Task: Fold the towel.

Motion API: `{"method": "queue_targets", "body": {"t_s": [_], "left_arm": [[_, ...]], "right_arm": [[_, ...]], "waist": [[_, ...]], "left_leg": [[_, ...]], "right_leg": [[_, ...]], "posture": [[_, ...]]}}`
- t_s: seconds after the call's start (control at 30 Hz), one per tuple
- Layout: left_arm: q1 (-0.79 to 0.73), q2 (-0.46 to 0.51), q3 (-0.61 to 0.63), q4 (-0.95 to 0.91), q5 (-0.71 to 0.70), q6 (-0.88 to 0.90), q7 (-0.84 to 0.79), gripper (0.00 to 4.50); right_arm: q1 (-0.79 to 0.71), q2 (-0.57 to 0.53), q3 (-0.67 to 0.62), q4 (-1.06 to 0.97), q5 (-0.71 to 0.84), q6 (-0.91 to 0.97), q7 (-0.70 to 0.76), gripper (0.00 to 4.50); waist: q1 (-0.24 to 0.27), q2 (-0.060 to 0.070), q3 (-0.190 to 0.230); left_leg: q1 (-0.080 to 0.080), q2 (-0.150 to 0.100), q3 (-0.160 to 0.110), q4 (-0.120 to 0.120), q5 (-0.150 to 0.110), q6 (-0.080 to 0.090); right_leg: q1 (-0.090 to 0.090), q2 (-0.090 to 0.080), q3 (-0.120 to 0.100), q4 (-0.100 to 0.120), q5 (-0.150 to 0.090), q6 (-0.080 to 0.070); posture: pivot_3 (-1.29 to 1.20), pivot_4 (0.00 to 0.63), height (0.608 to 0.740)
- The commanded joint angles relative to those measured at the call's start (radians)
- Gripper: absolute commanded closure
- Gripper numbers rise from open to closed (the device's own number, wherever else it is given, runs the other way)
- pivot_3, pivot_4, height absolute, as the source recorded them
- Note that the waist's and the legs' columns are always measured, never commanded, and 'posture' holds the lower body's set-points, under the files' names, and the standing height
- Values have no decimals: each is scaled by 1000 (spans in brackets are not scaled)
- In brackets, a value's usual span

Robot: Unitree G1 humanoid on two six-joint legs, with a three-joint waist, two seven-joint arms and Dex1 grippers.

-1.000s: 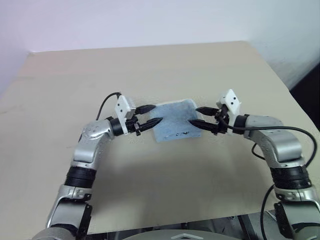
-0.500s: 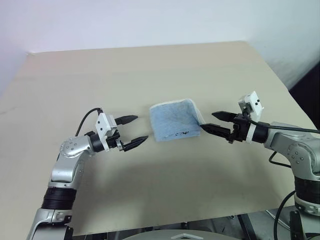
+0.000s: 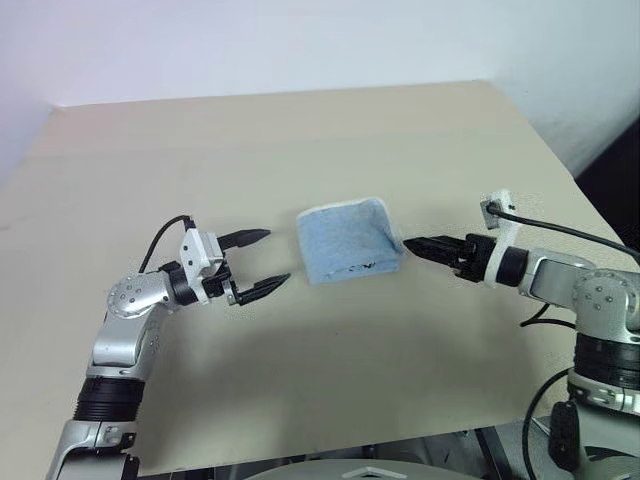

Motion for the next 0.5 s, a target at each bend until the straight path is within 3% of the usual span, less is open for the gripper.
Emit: {"method": "queue_targets", "body": {"t_s": [0.03,0.5], "left_arm": [[16,15,27,-19,-19,-39,-16,31],[104,58,78,-8,-29,-71,-14,31]], "right_arm": [[-16,34,-30,0,23,1,-39,0],[-19,115,32,44,-7,-41,-87,0]], "waist": [[0,0,0],[0,1,1]], "left_leg": [[0,0,0,0,0,0],[-3,0,0,0,0,0]], "right_leg": [[0,0,0,0,0,0],[-4,0,-1,0,0,0]], "posture": [[0,150,740],[0,150,740]]}}
